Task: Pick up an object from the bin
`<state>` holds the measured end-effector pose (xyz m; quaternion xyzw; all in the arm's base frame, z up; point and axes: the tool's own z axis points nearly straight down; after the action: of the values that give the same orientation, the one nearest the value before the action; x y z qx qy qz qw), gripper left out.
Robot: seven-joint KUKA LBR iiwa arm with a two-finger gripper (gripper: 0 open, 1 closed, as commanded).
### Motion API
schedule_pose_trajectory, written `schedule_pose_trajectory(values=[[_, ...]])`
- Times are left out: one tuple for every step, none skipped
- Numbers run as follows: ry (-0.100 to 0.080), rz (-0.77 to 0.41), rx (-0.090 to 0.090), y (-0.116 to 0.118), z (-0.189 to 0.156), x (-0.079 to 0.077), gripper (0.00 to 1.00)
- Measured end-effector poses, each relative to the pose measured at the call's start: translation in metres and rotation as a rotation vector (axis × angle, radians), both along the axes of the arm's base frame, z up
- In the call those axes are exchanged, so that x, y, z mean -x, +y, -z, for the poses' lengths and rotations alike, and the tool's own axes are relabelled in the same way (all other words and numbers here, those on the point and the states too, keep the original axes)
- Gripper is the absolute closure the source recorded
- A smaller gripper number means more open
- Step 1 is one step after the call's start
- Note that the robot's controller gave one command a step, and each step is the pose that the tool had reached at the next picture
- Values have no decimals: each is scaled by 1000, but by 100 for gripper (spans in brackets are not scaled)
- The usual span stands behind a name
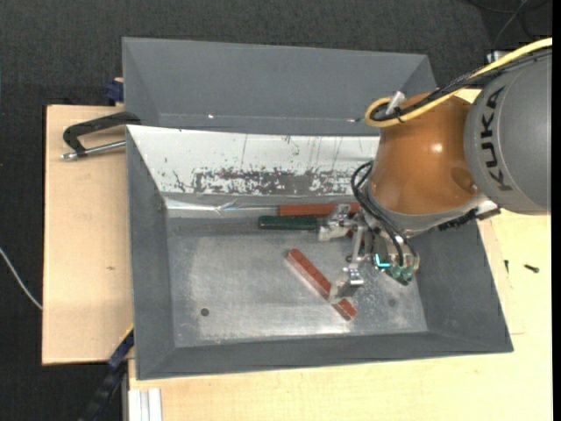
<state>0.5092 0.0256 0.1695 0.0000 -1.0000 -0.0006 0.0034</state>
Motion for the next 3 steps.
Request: schedule_pose_trajectory(values=[[-8, 0, 0, 0, -3, -2, 0], [-14, 4, -1, -5, 50, -15, 0], [-3, 123, -1, -7, 92, -1, 100]])
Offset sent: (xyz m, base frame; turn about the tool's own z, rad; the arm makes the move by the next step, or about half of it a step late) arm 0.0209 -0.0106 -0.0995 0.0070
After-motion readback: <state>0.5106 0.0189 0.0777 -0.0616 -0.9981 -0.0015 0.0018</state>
